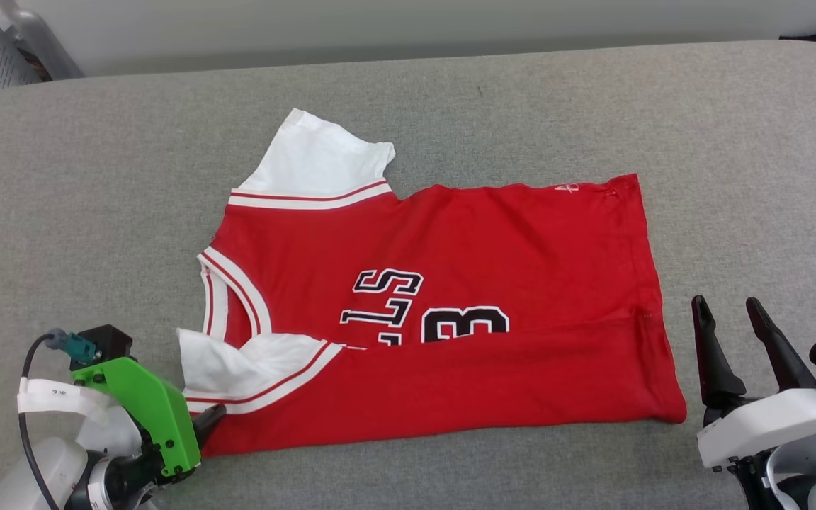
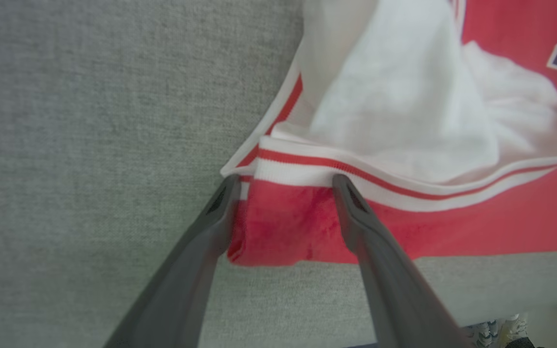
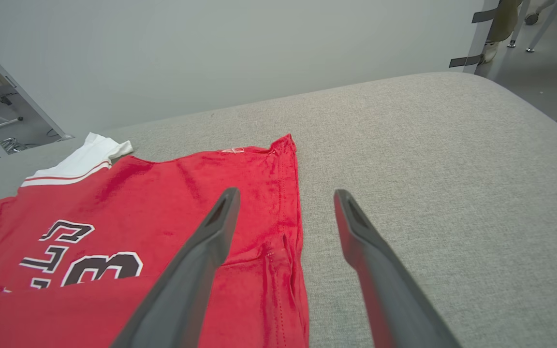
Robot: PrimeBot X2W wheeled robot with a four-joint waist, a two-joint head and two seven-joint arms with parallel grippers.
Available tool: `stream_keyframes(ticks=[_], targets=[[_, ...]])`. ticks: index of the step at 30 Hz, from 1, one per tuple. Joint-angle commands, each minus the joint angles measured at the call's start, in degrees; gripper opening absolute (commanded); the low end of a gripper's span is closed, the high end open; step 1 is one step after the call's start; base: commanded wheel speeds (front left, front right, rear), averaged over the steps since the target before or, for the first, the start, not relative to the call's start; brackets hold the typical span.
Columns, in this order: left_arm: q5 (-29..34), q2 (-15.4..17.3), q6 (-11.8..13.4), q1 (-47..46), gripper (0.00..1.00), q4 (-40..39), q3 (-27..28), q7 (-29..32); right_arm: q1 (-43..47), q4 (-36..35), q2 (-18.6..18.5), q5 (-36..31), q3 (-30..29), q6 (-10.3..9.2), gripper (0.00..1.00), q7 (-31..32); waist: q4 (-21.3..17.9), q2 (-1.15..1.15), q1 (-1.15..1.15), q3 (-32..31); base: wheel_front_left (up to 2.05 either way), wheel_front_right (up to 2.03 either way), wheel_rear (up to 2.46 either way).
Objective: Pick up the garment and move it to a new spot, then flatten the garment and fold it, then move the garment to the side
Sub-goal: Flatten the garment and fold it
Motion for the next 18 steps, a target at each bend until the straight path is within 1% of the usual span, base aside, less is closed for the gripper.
stream_keyframes(ticks=[1,3,5,6,7,8,9,13,15,18], targets=[[0.0,-1.0,-0.5,-0.3,1.00,1.8,-1.1,0.7,-0.9,-0.2,0.2,0.1,0.0,-0.06,1.00,-0.1,-0.7,0.00,0.00,1.2,0.00,0.00,0.00],[-0.1,-1.6,-1.3,-0.3,1.00,3.2,-2.4,1.7,-1.0,0.0,0.1,0.1,-0.1,-0.06,1.00,0.0,-0.9,0.00,0.00,1.5,0.00,0.00,0.00],[-0.5,-2.8,-2.6,-0.3,1.00,4.0,-3.7,2.5,-1.0,0.2,0.1,0.2,-0.6,-0.06,1.00,0.0,-0.9,0.00,0.00,1.5,0.00,0.00,0.00],[-0.7,-3.4,-3.1,-0.2,0.80,4.3,-4.2,2.7,-1.0,0.3,0.1,0.3,-0.9,-0.06,1.00,0.1,-0.9,0.00,0.00,1.5,0.00,0.00,0.00],[-0.7,-3.9,-3.7,-0.1,0.33,4.6,-4.9,2.8,-1.1,0.3,0.0,0.5,-1.2,-0.06,1.00,0.2,-0.9,0.00,0.00,1.4,0.00,0.00,0.00],[-0.8,-4.5,-4.2,-0.2,0.00,4.8,-5.2,2.7,-1.0,0.5,-0.1,0.5,-1.6,-0.06,1.00,0.4,-0.8,0.00,0.00,1.4,0.00,0.00,0.00],[-1.0,-5.1,-4.7,-0.2,0.00,5.0,-5.5,2.6,-1.1,0.6,-0.2,0.7,-1.9,-0.06,1.00,0.7,-0.7,0.00,0.00,1.3,0.00,0.00,0.00],[0.1,-5.4,-5.4,-0.8,0.00,5.0,-6.0,1.2,-1.2,1.2,-1.4,1.8,-2.6,-0.06,1.00,2.8,-0.2,0.00,0.00,1.0,0.00,0.00,0.00],[0.9,-4.8,-5.3,-1.3,0.00,4.5,-5.8,0.4,-1.1,1.7,-2.1,2.8,-3.0,-0.06,1.00,4.7,0.2,0.00,0.00,0.7,0.00,0.00,0.00],[1.9,-3.9,-4.2,-1.5,0.00,2.8,-4.9,-0.9,-0.7,2.6,-3.7,4.5,-3.3,-0.06,1.00,9.1,0.6,0.00,0.00,0.2,0.00,0.00,0.00]])
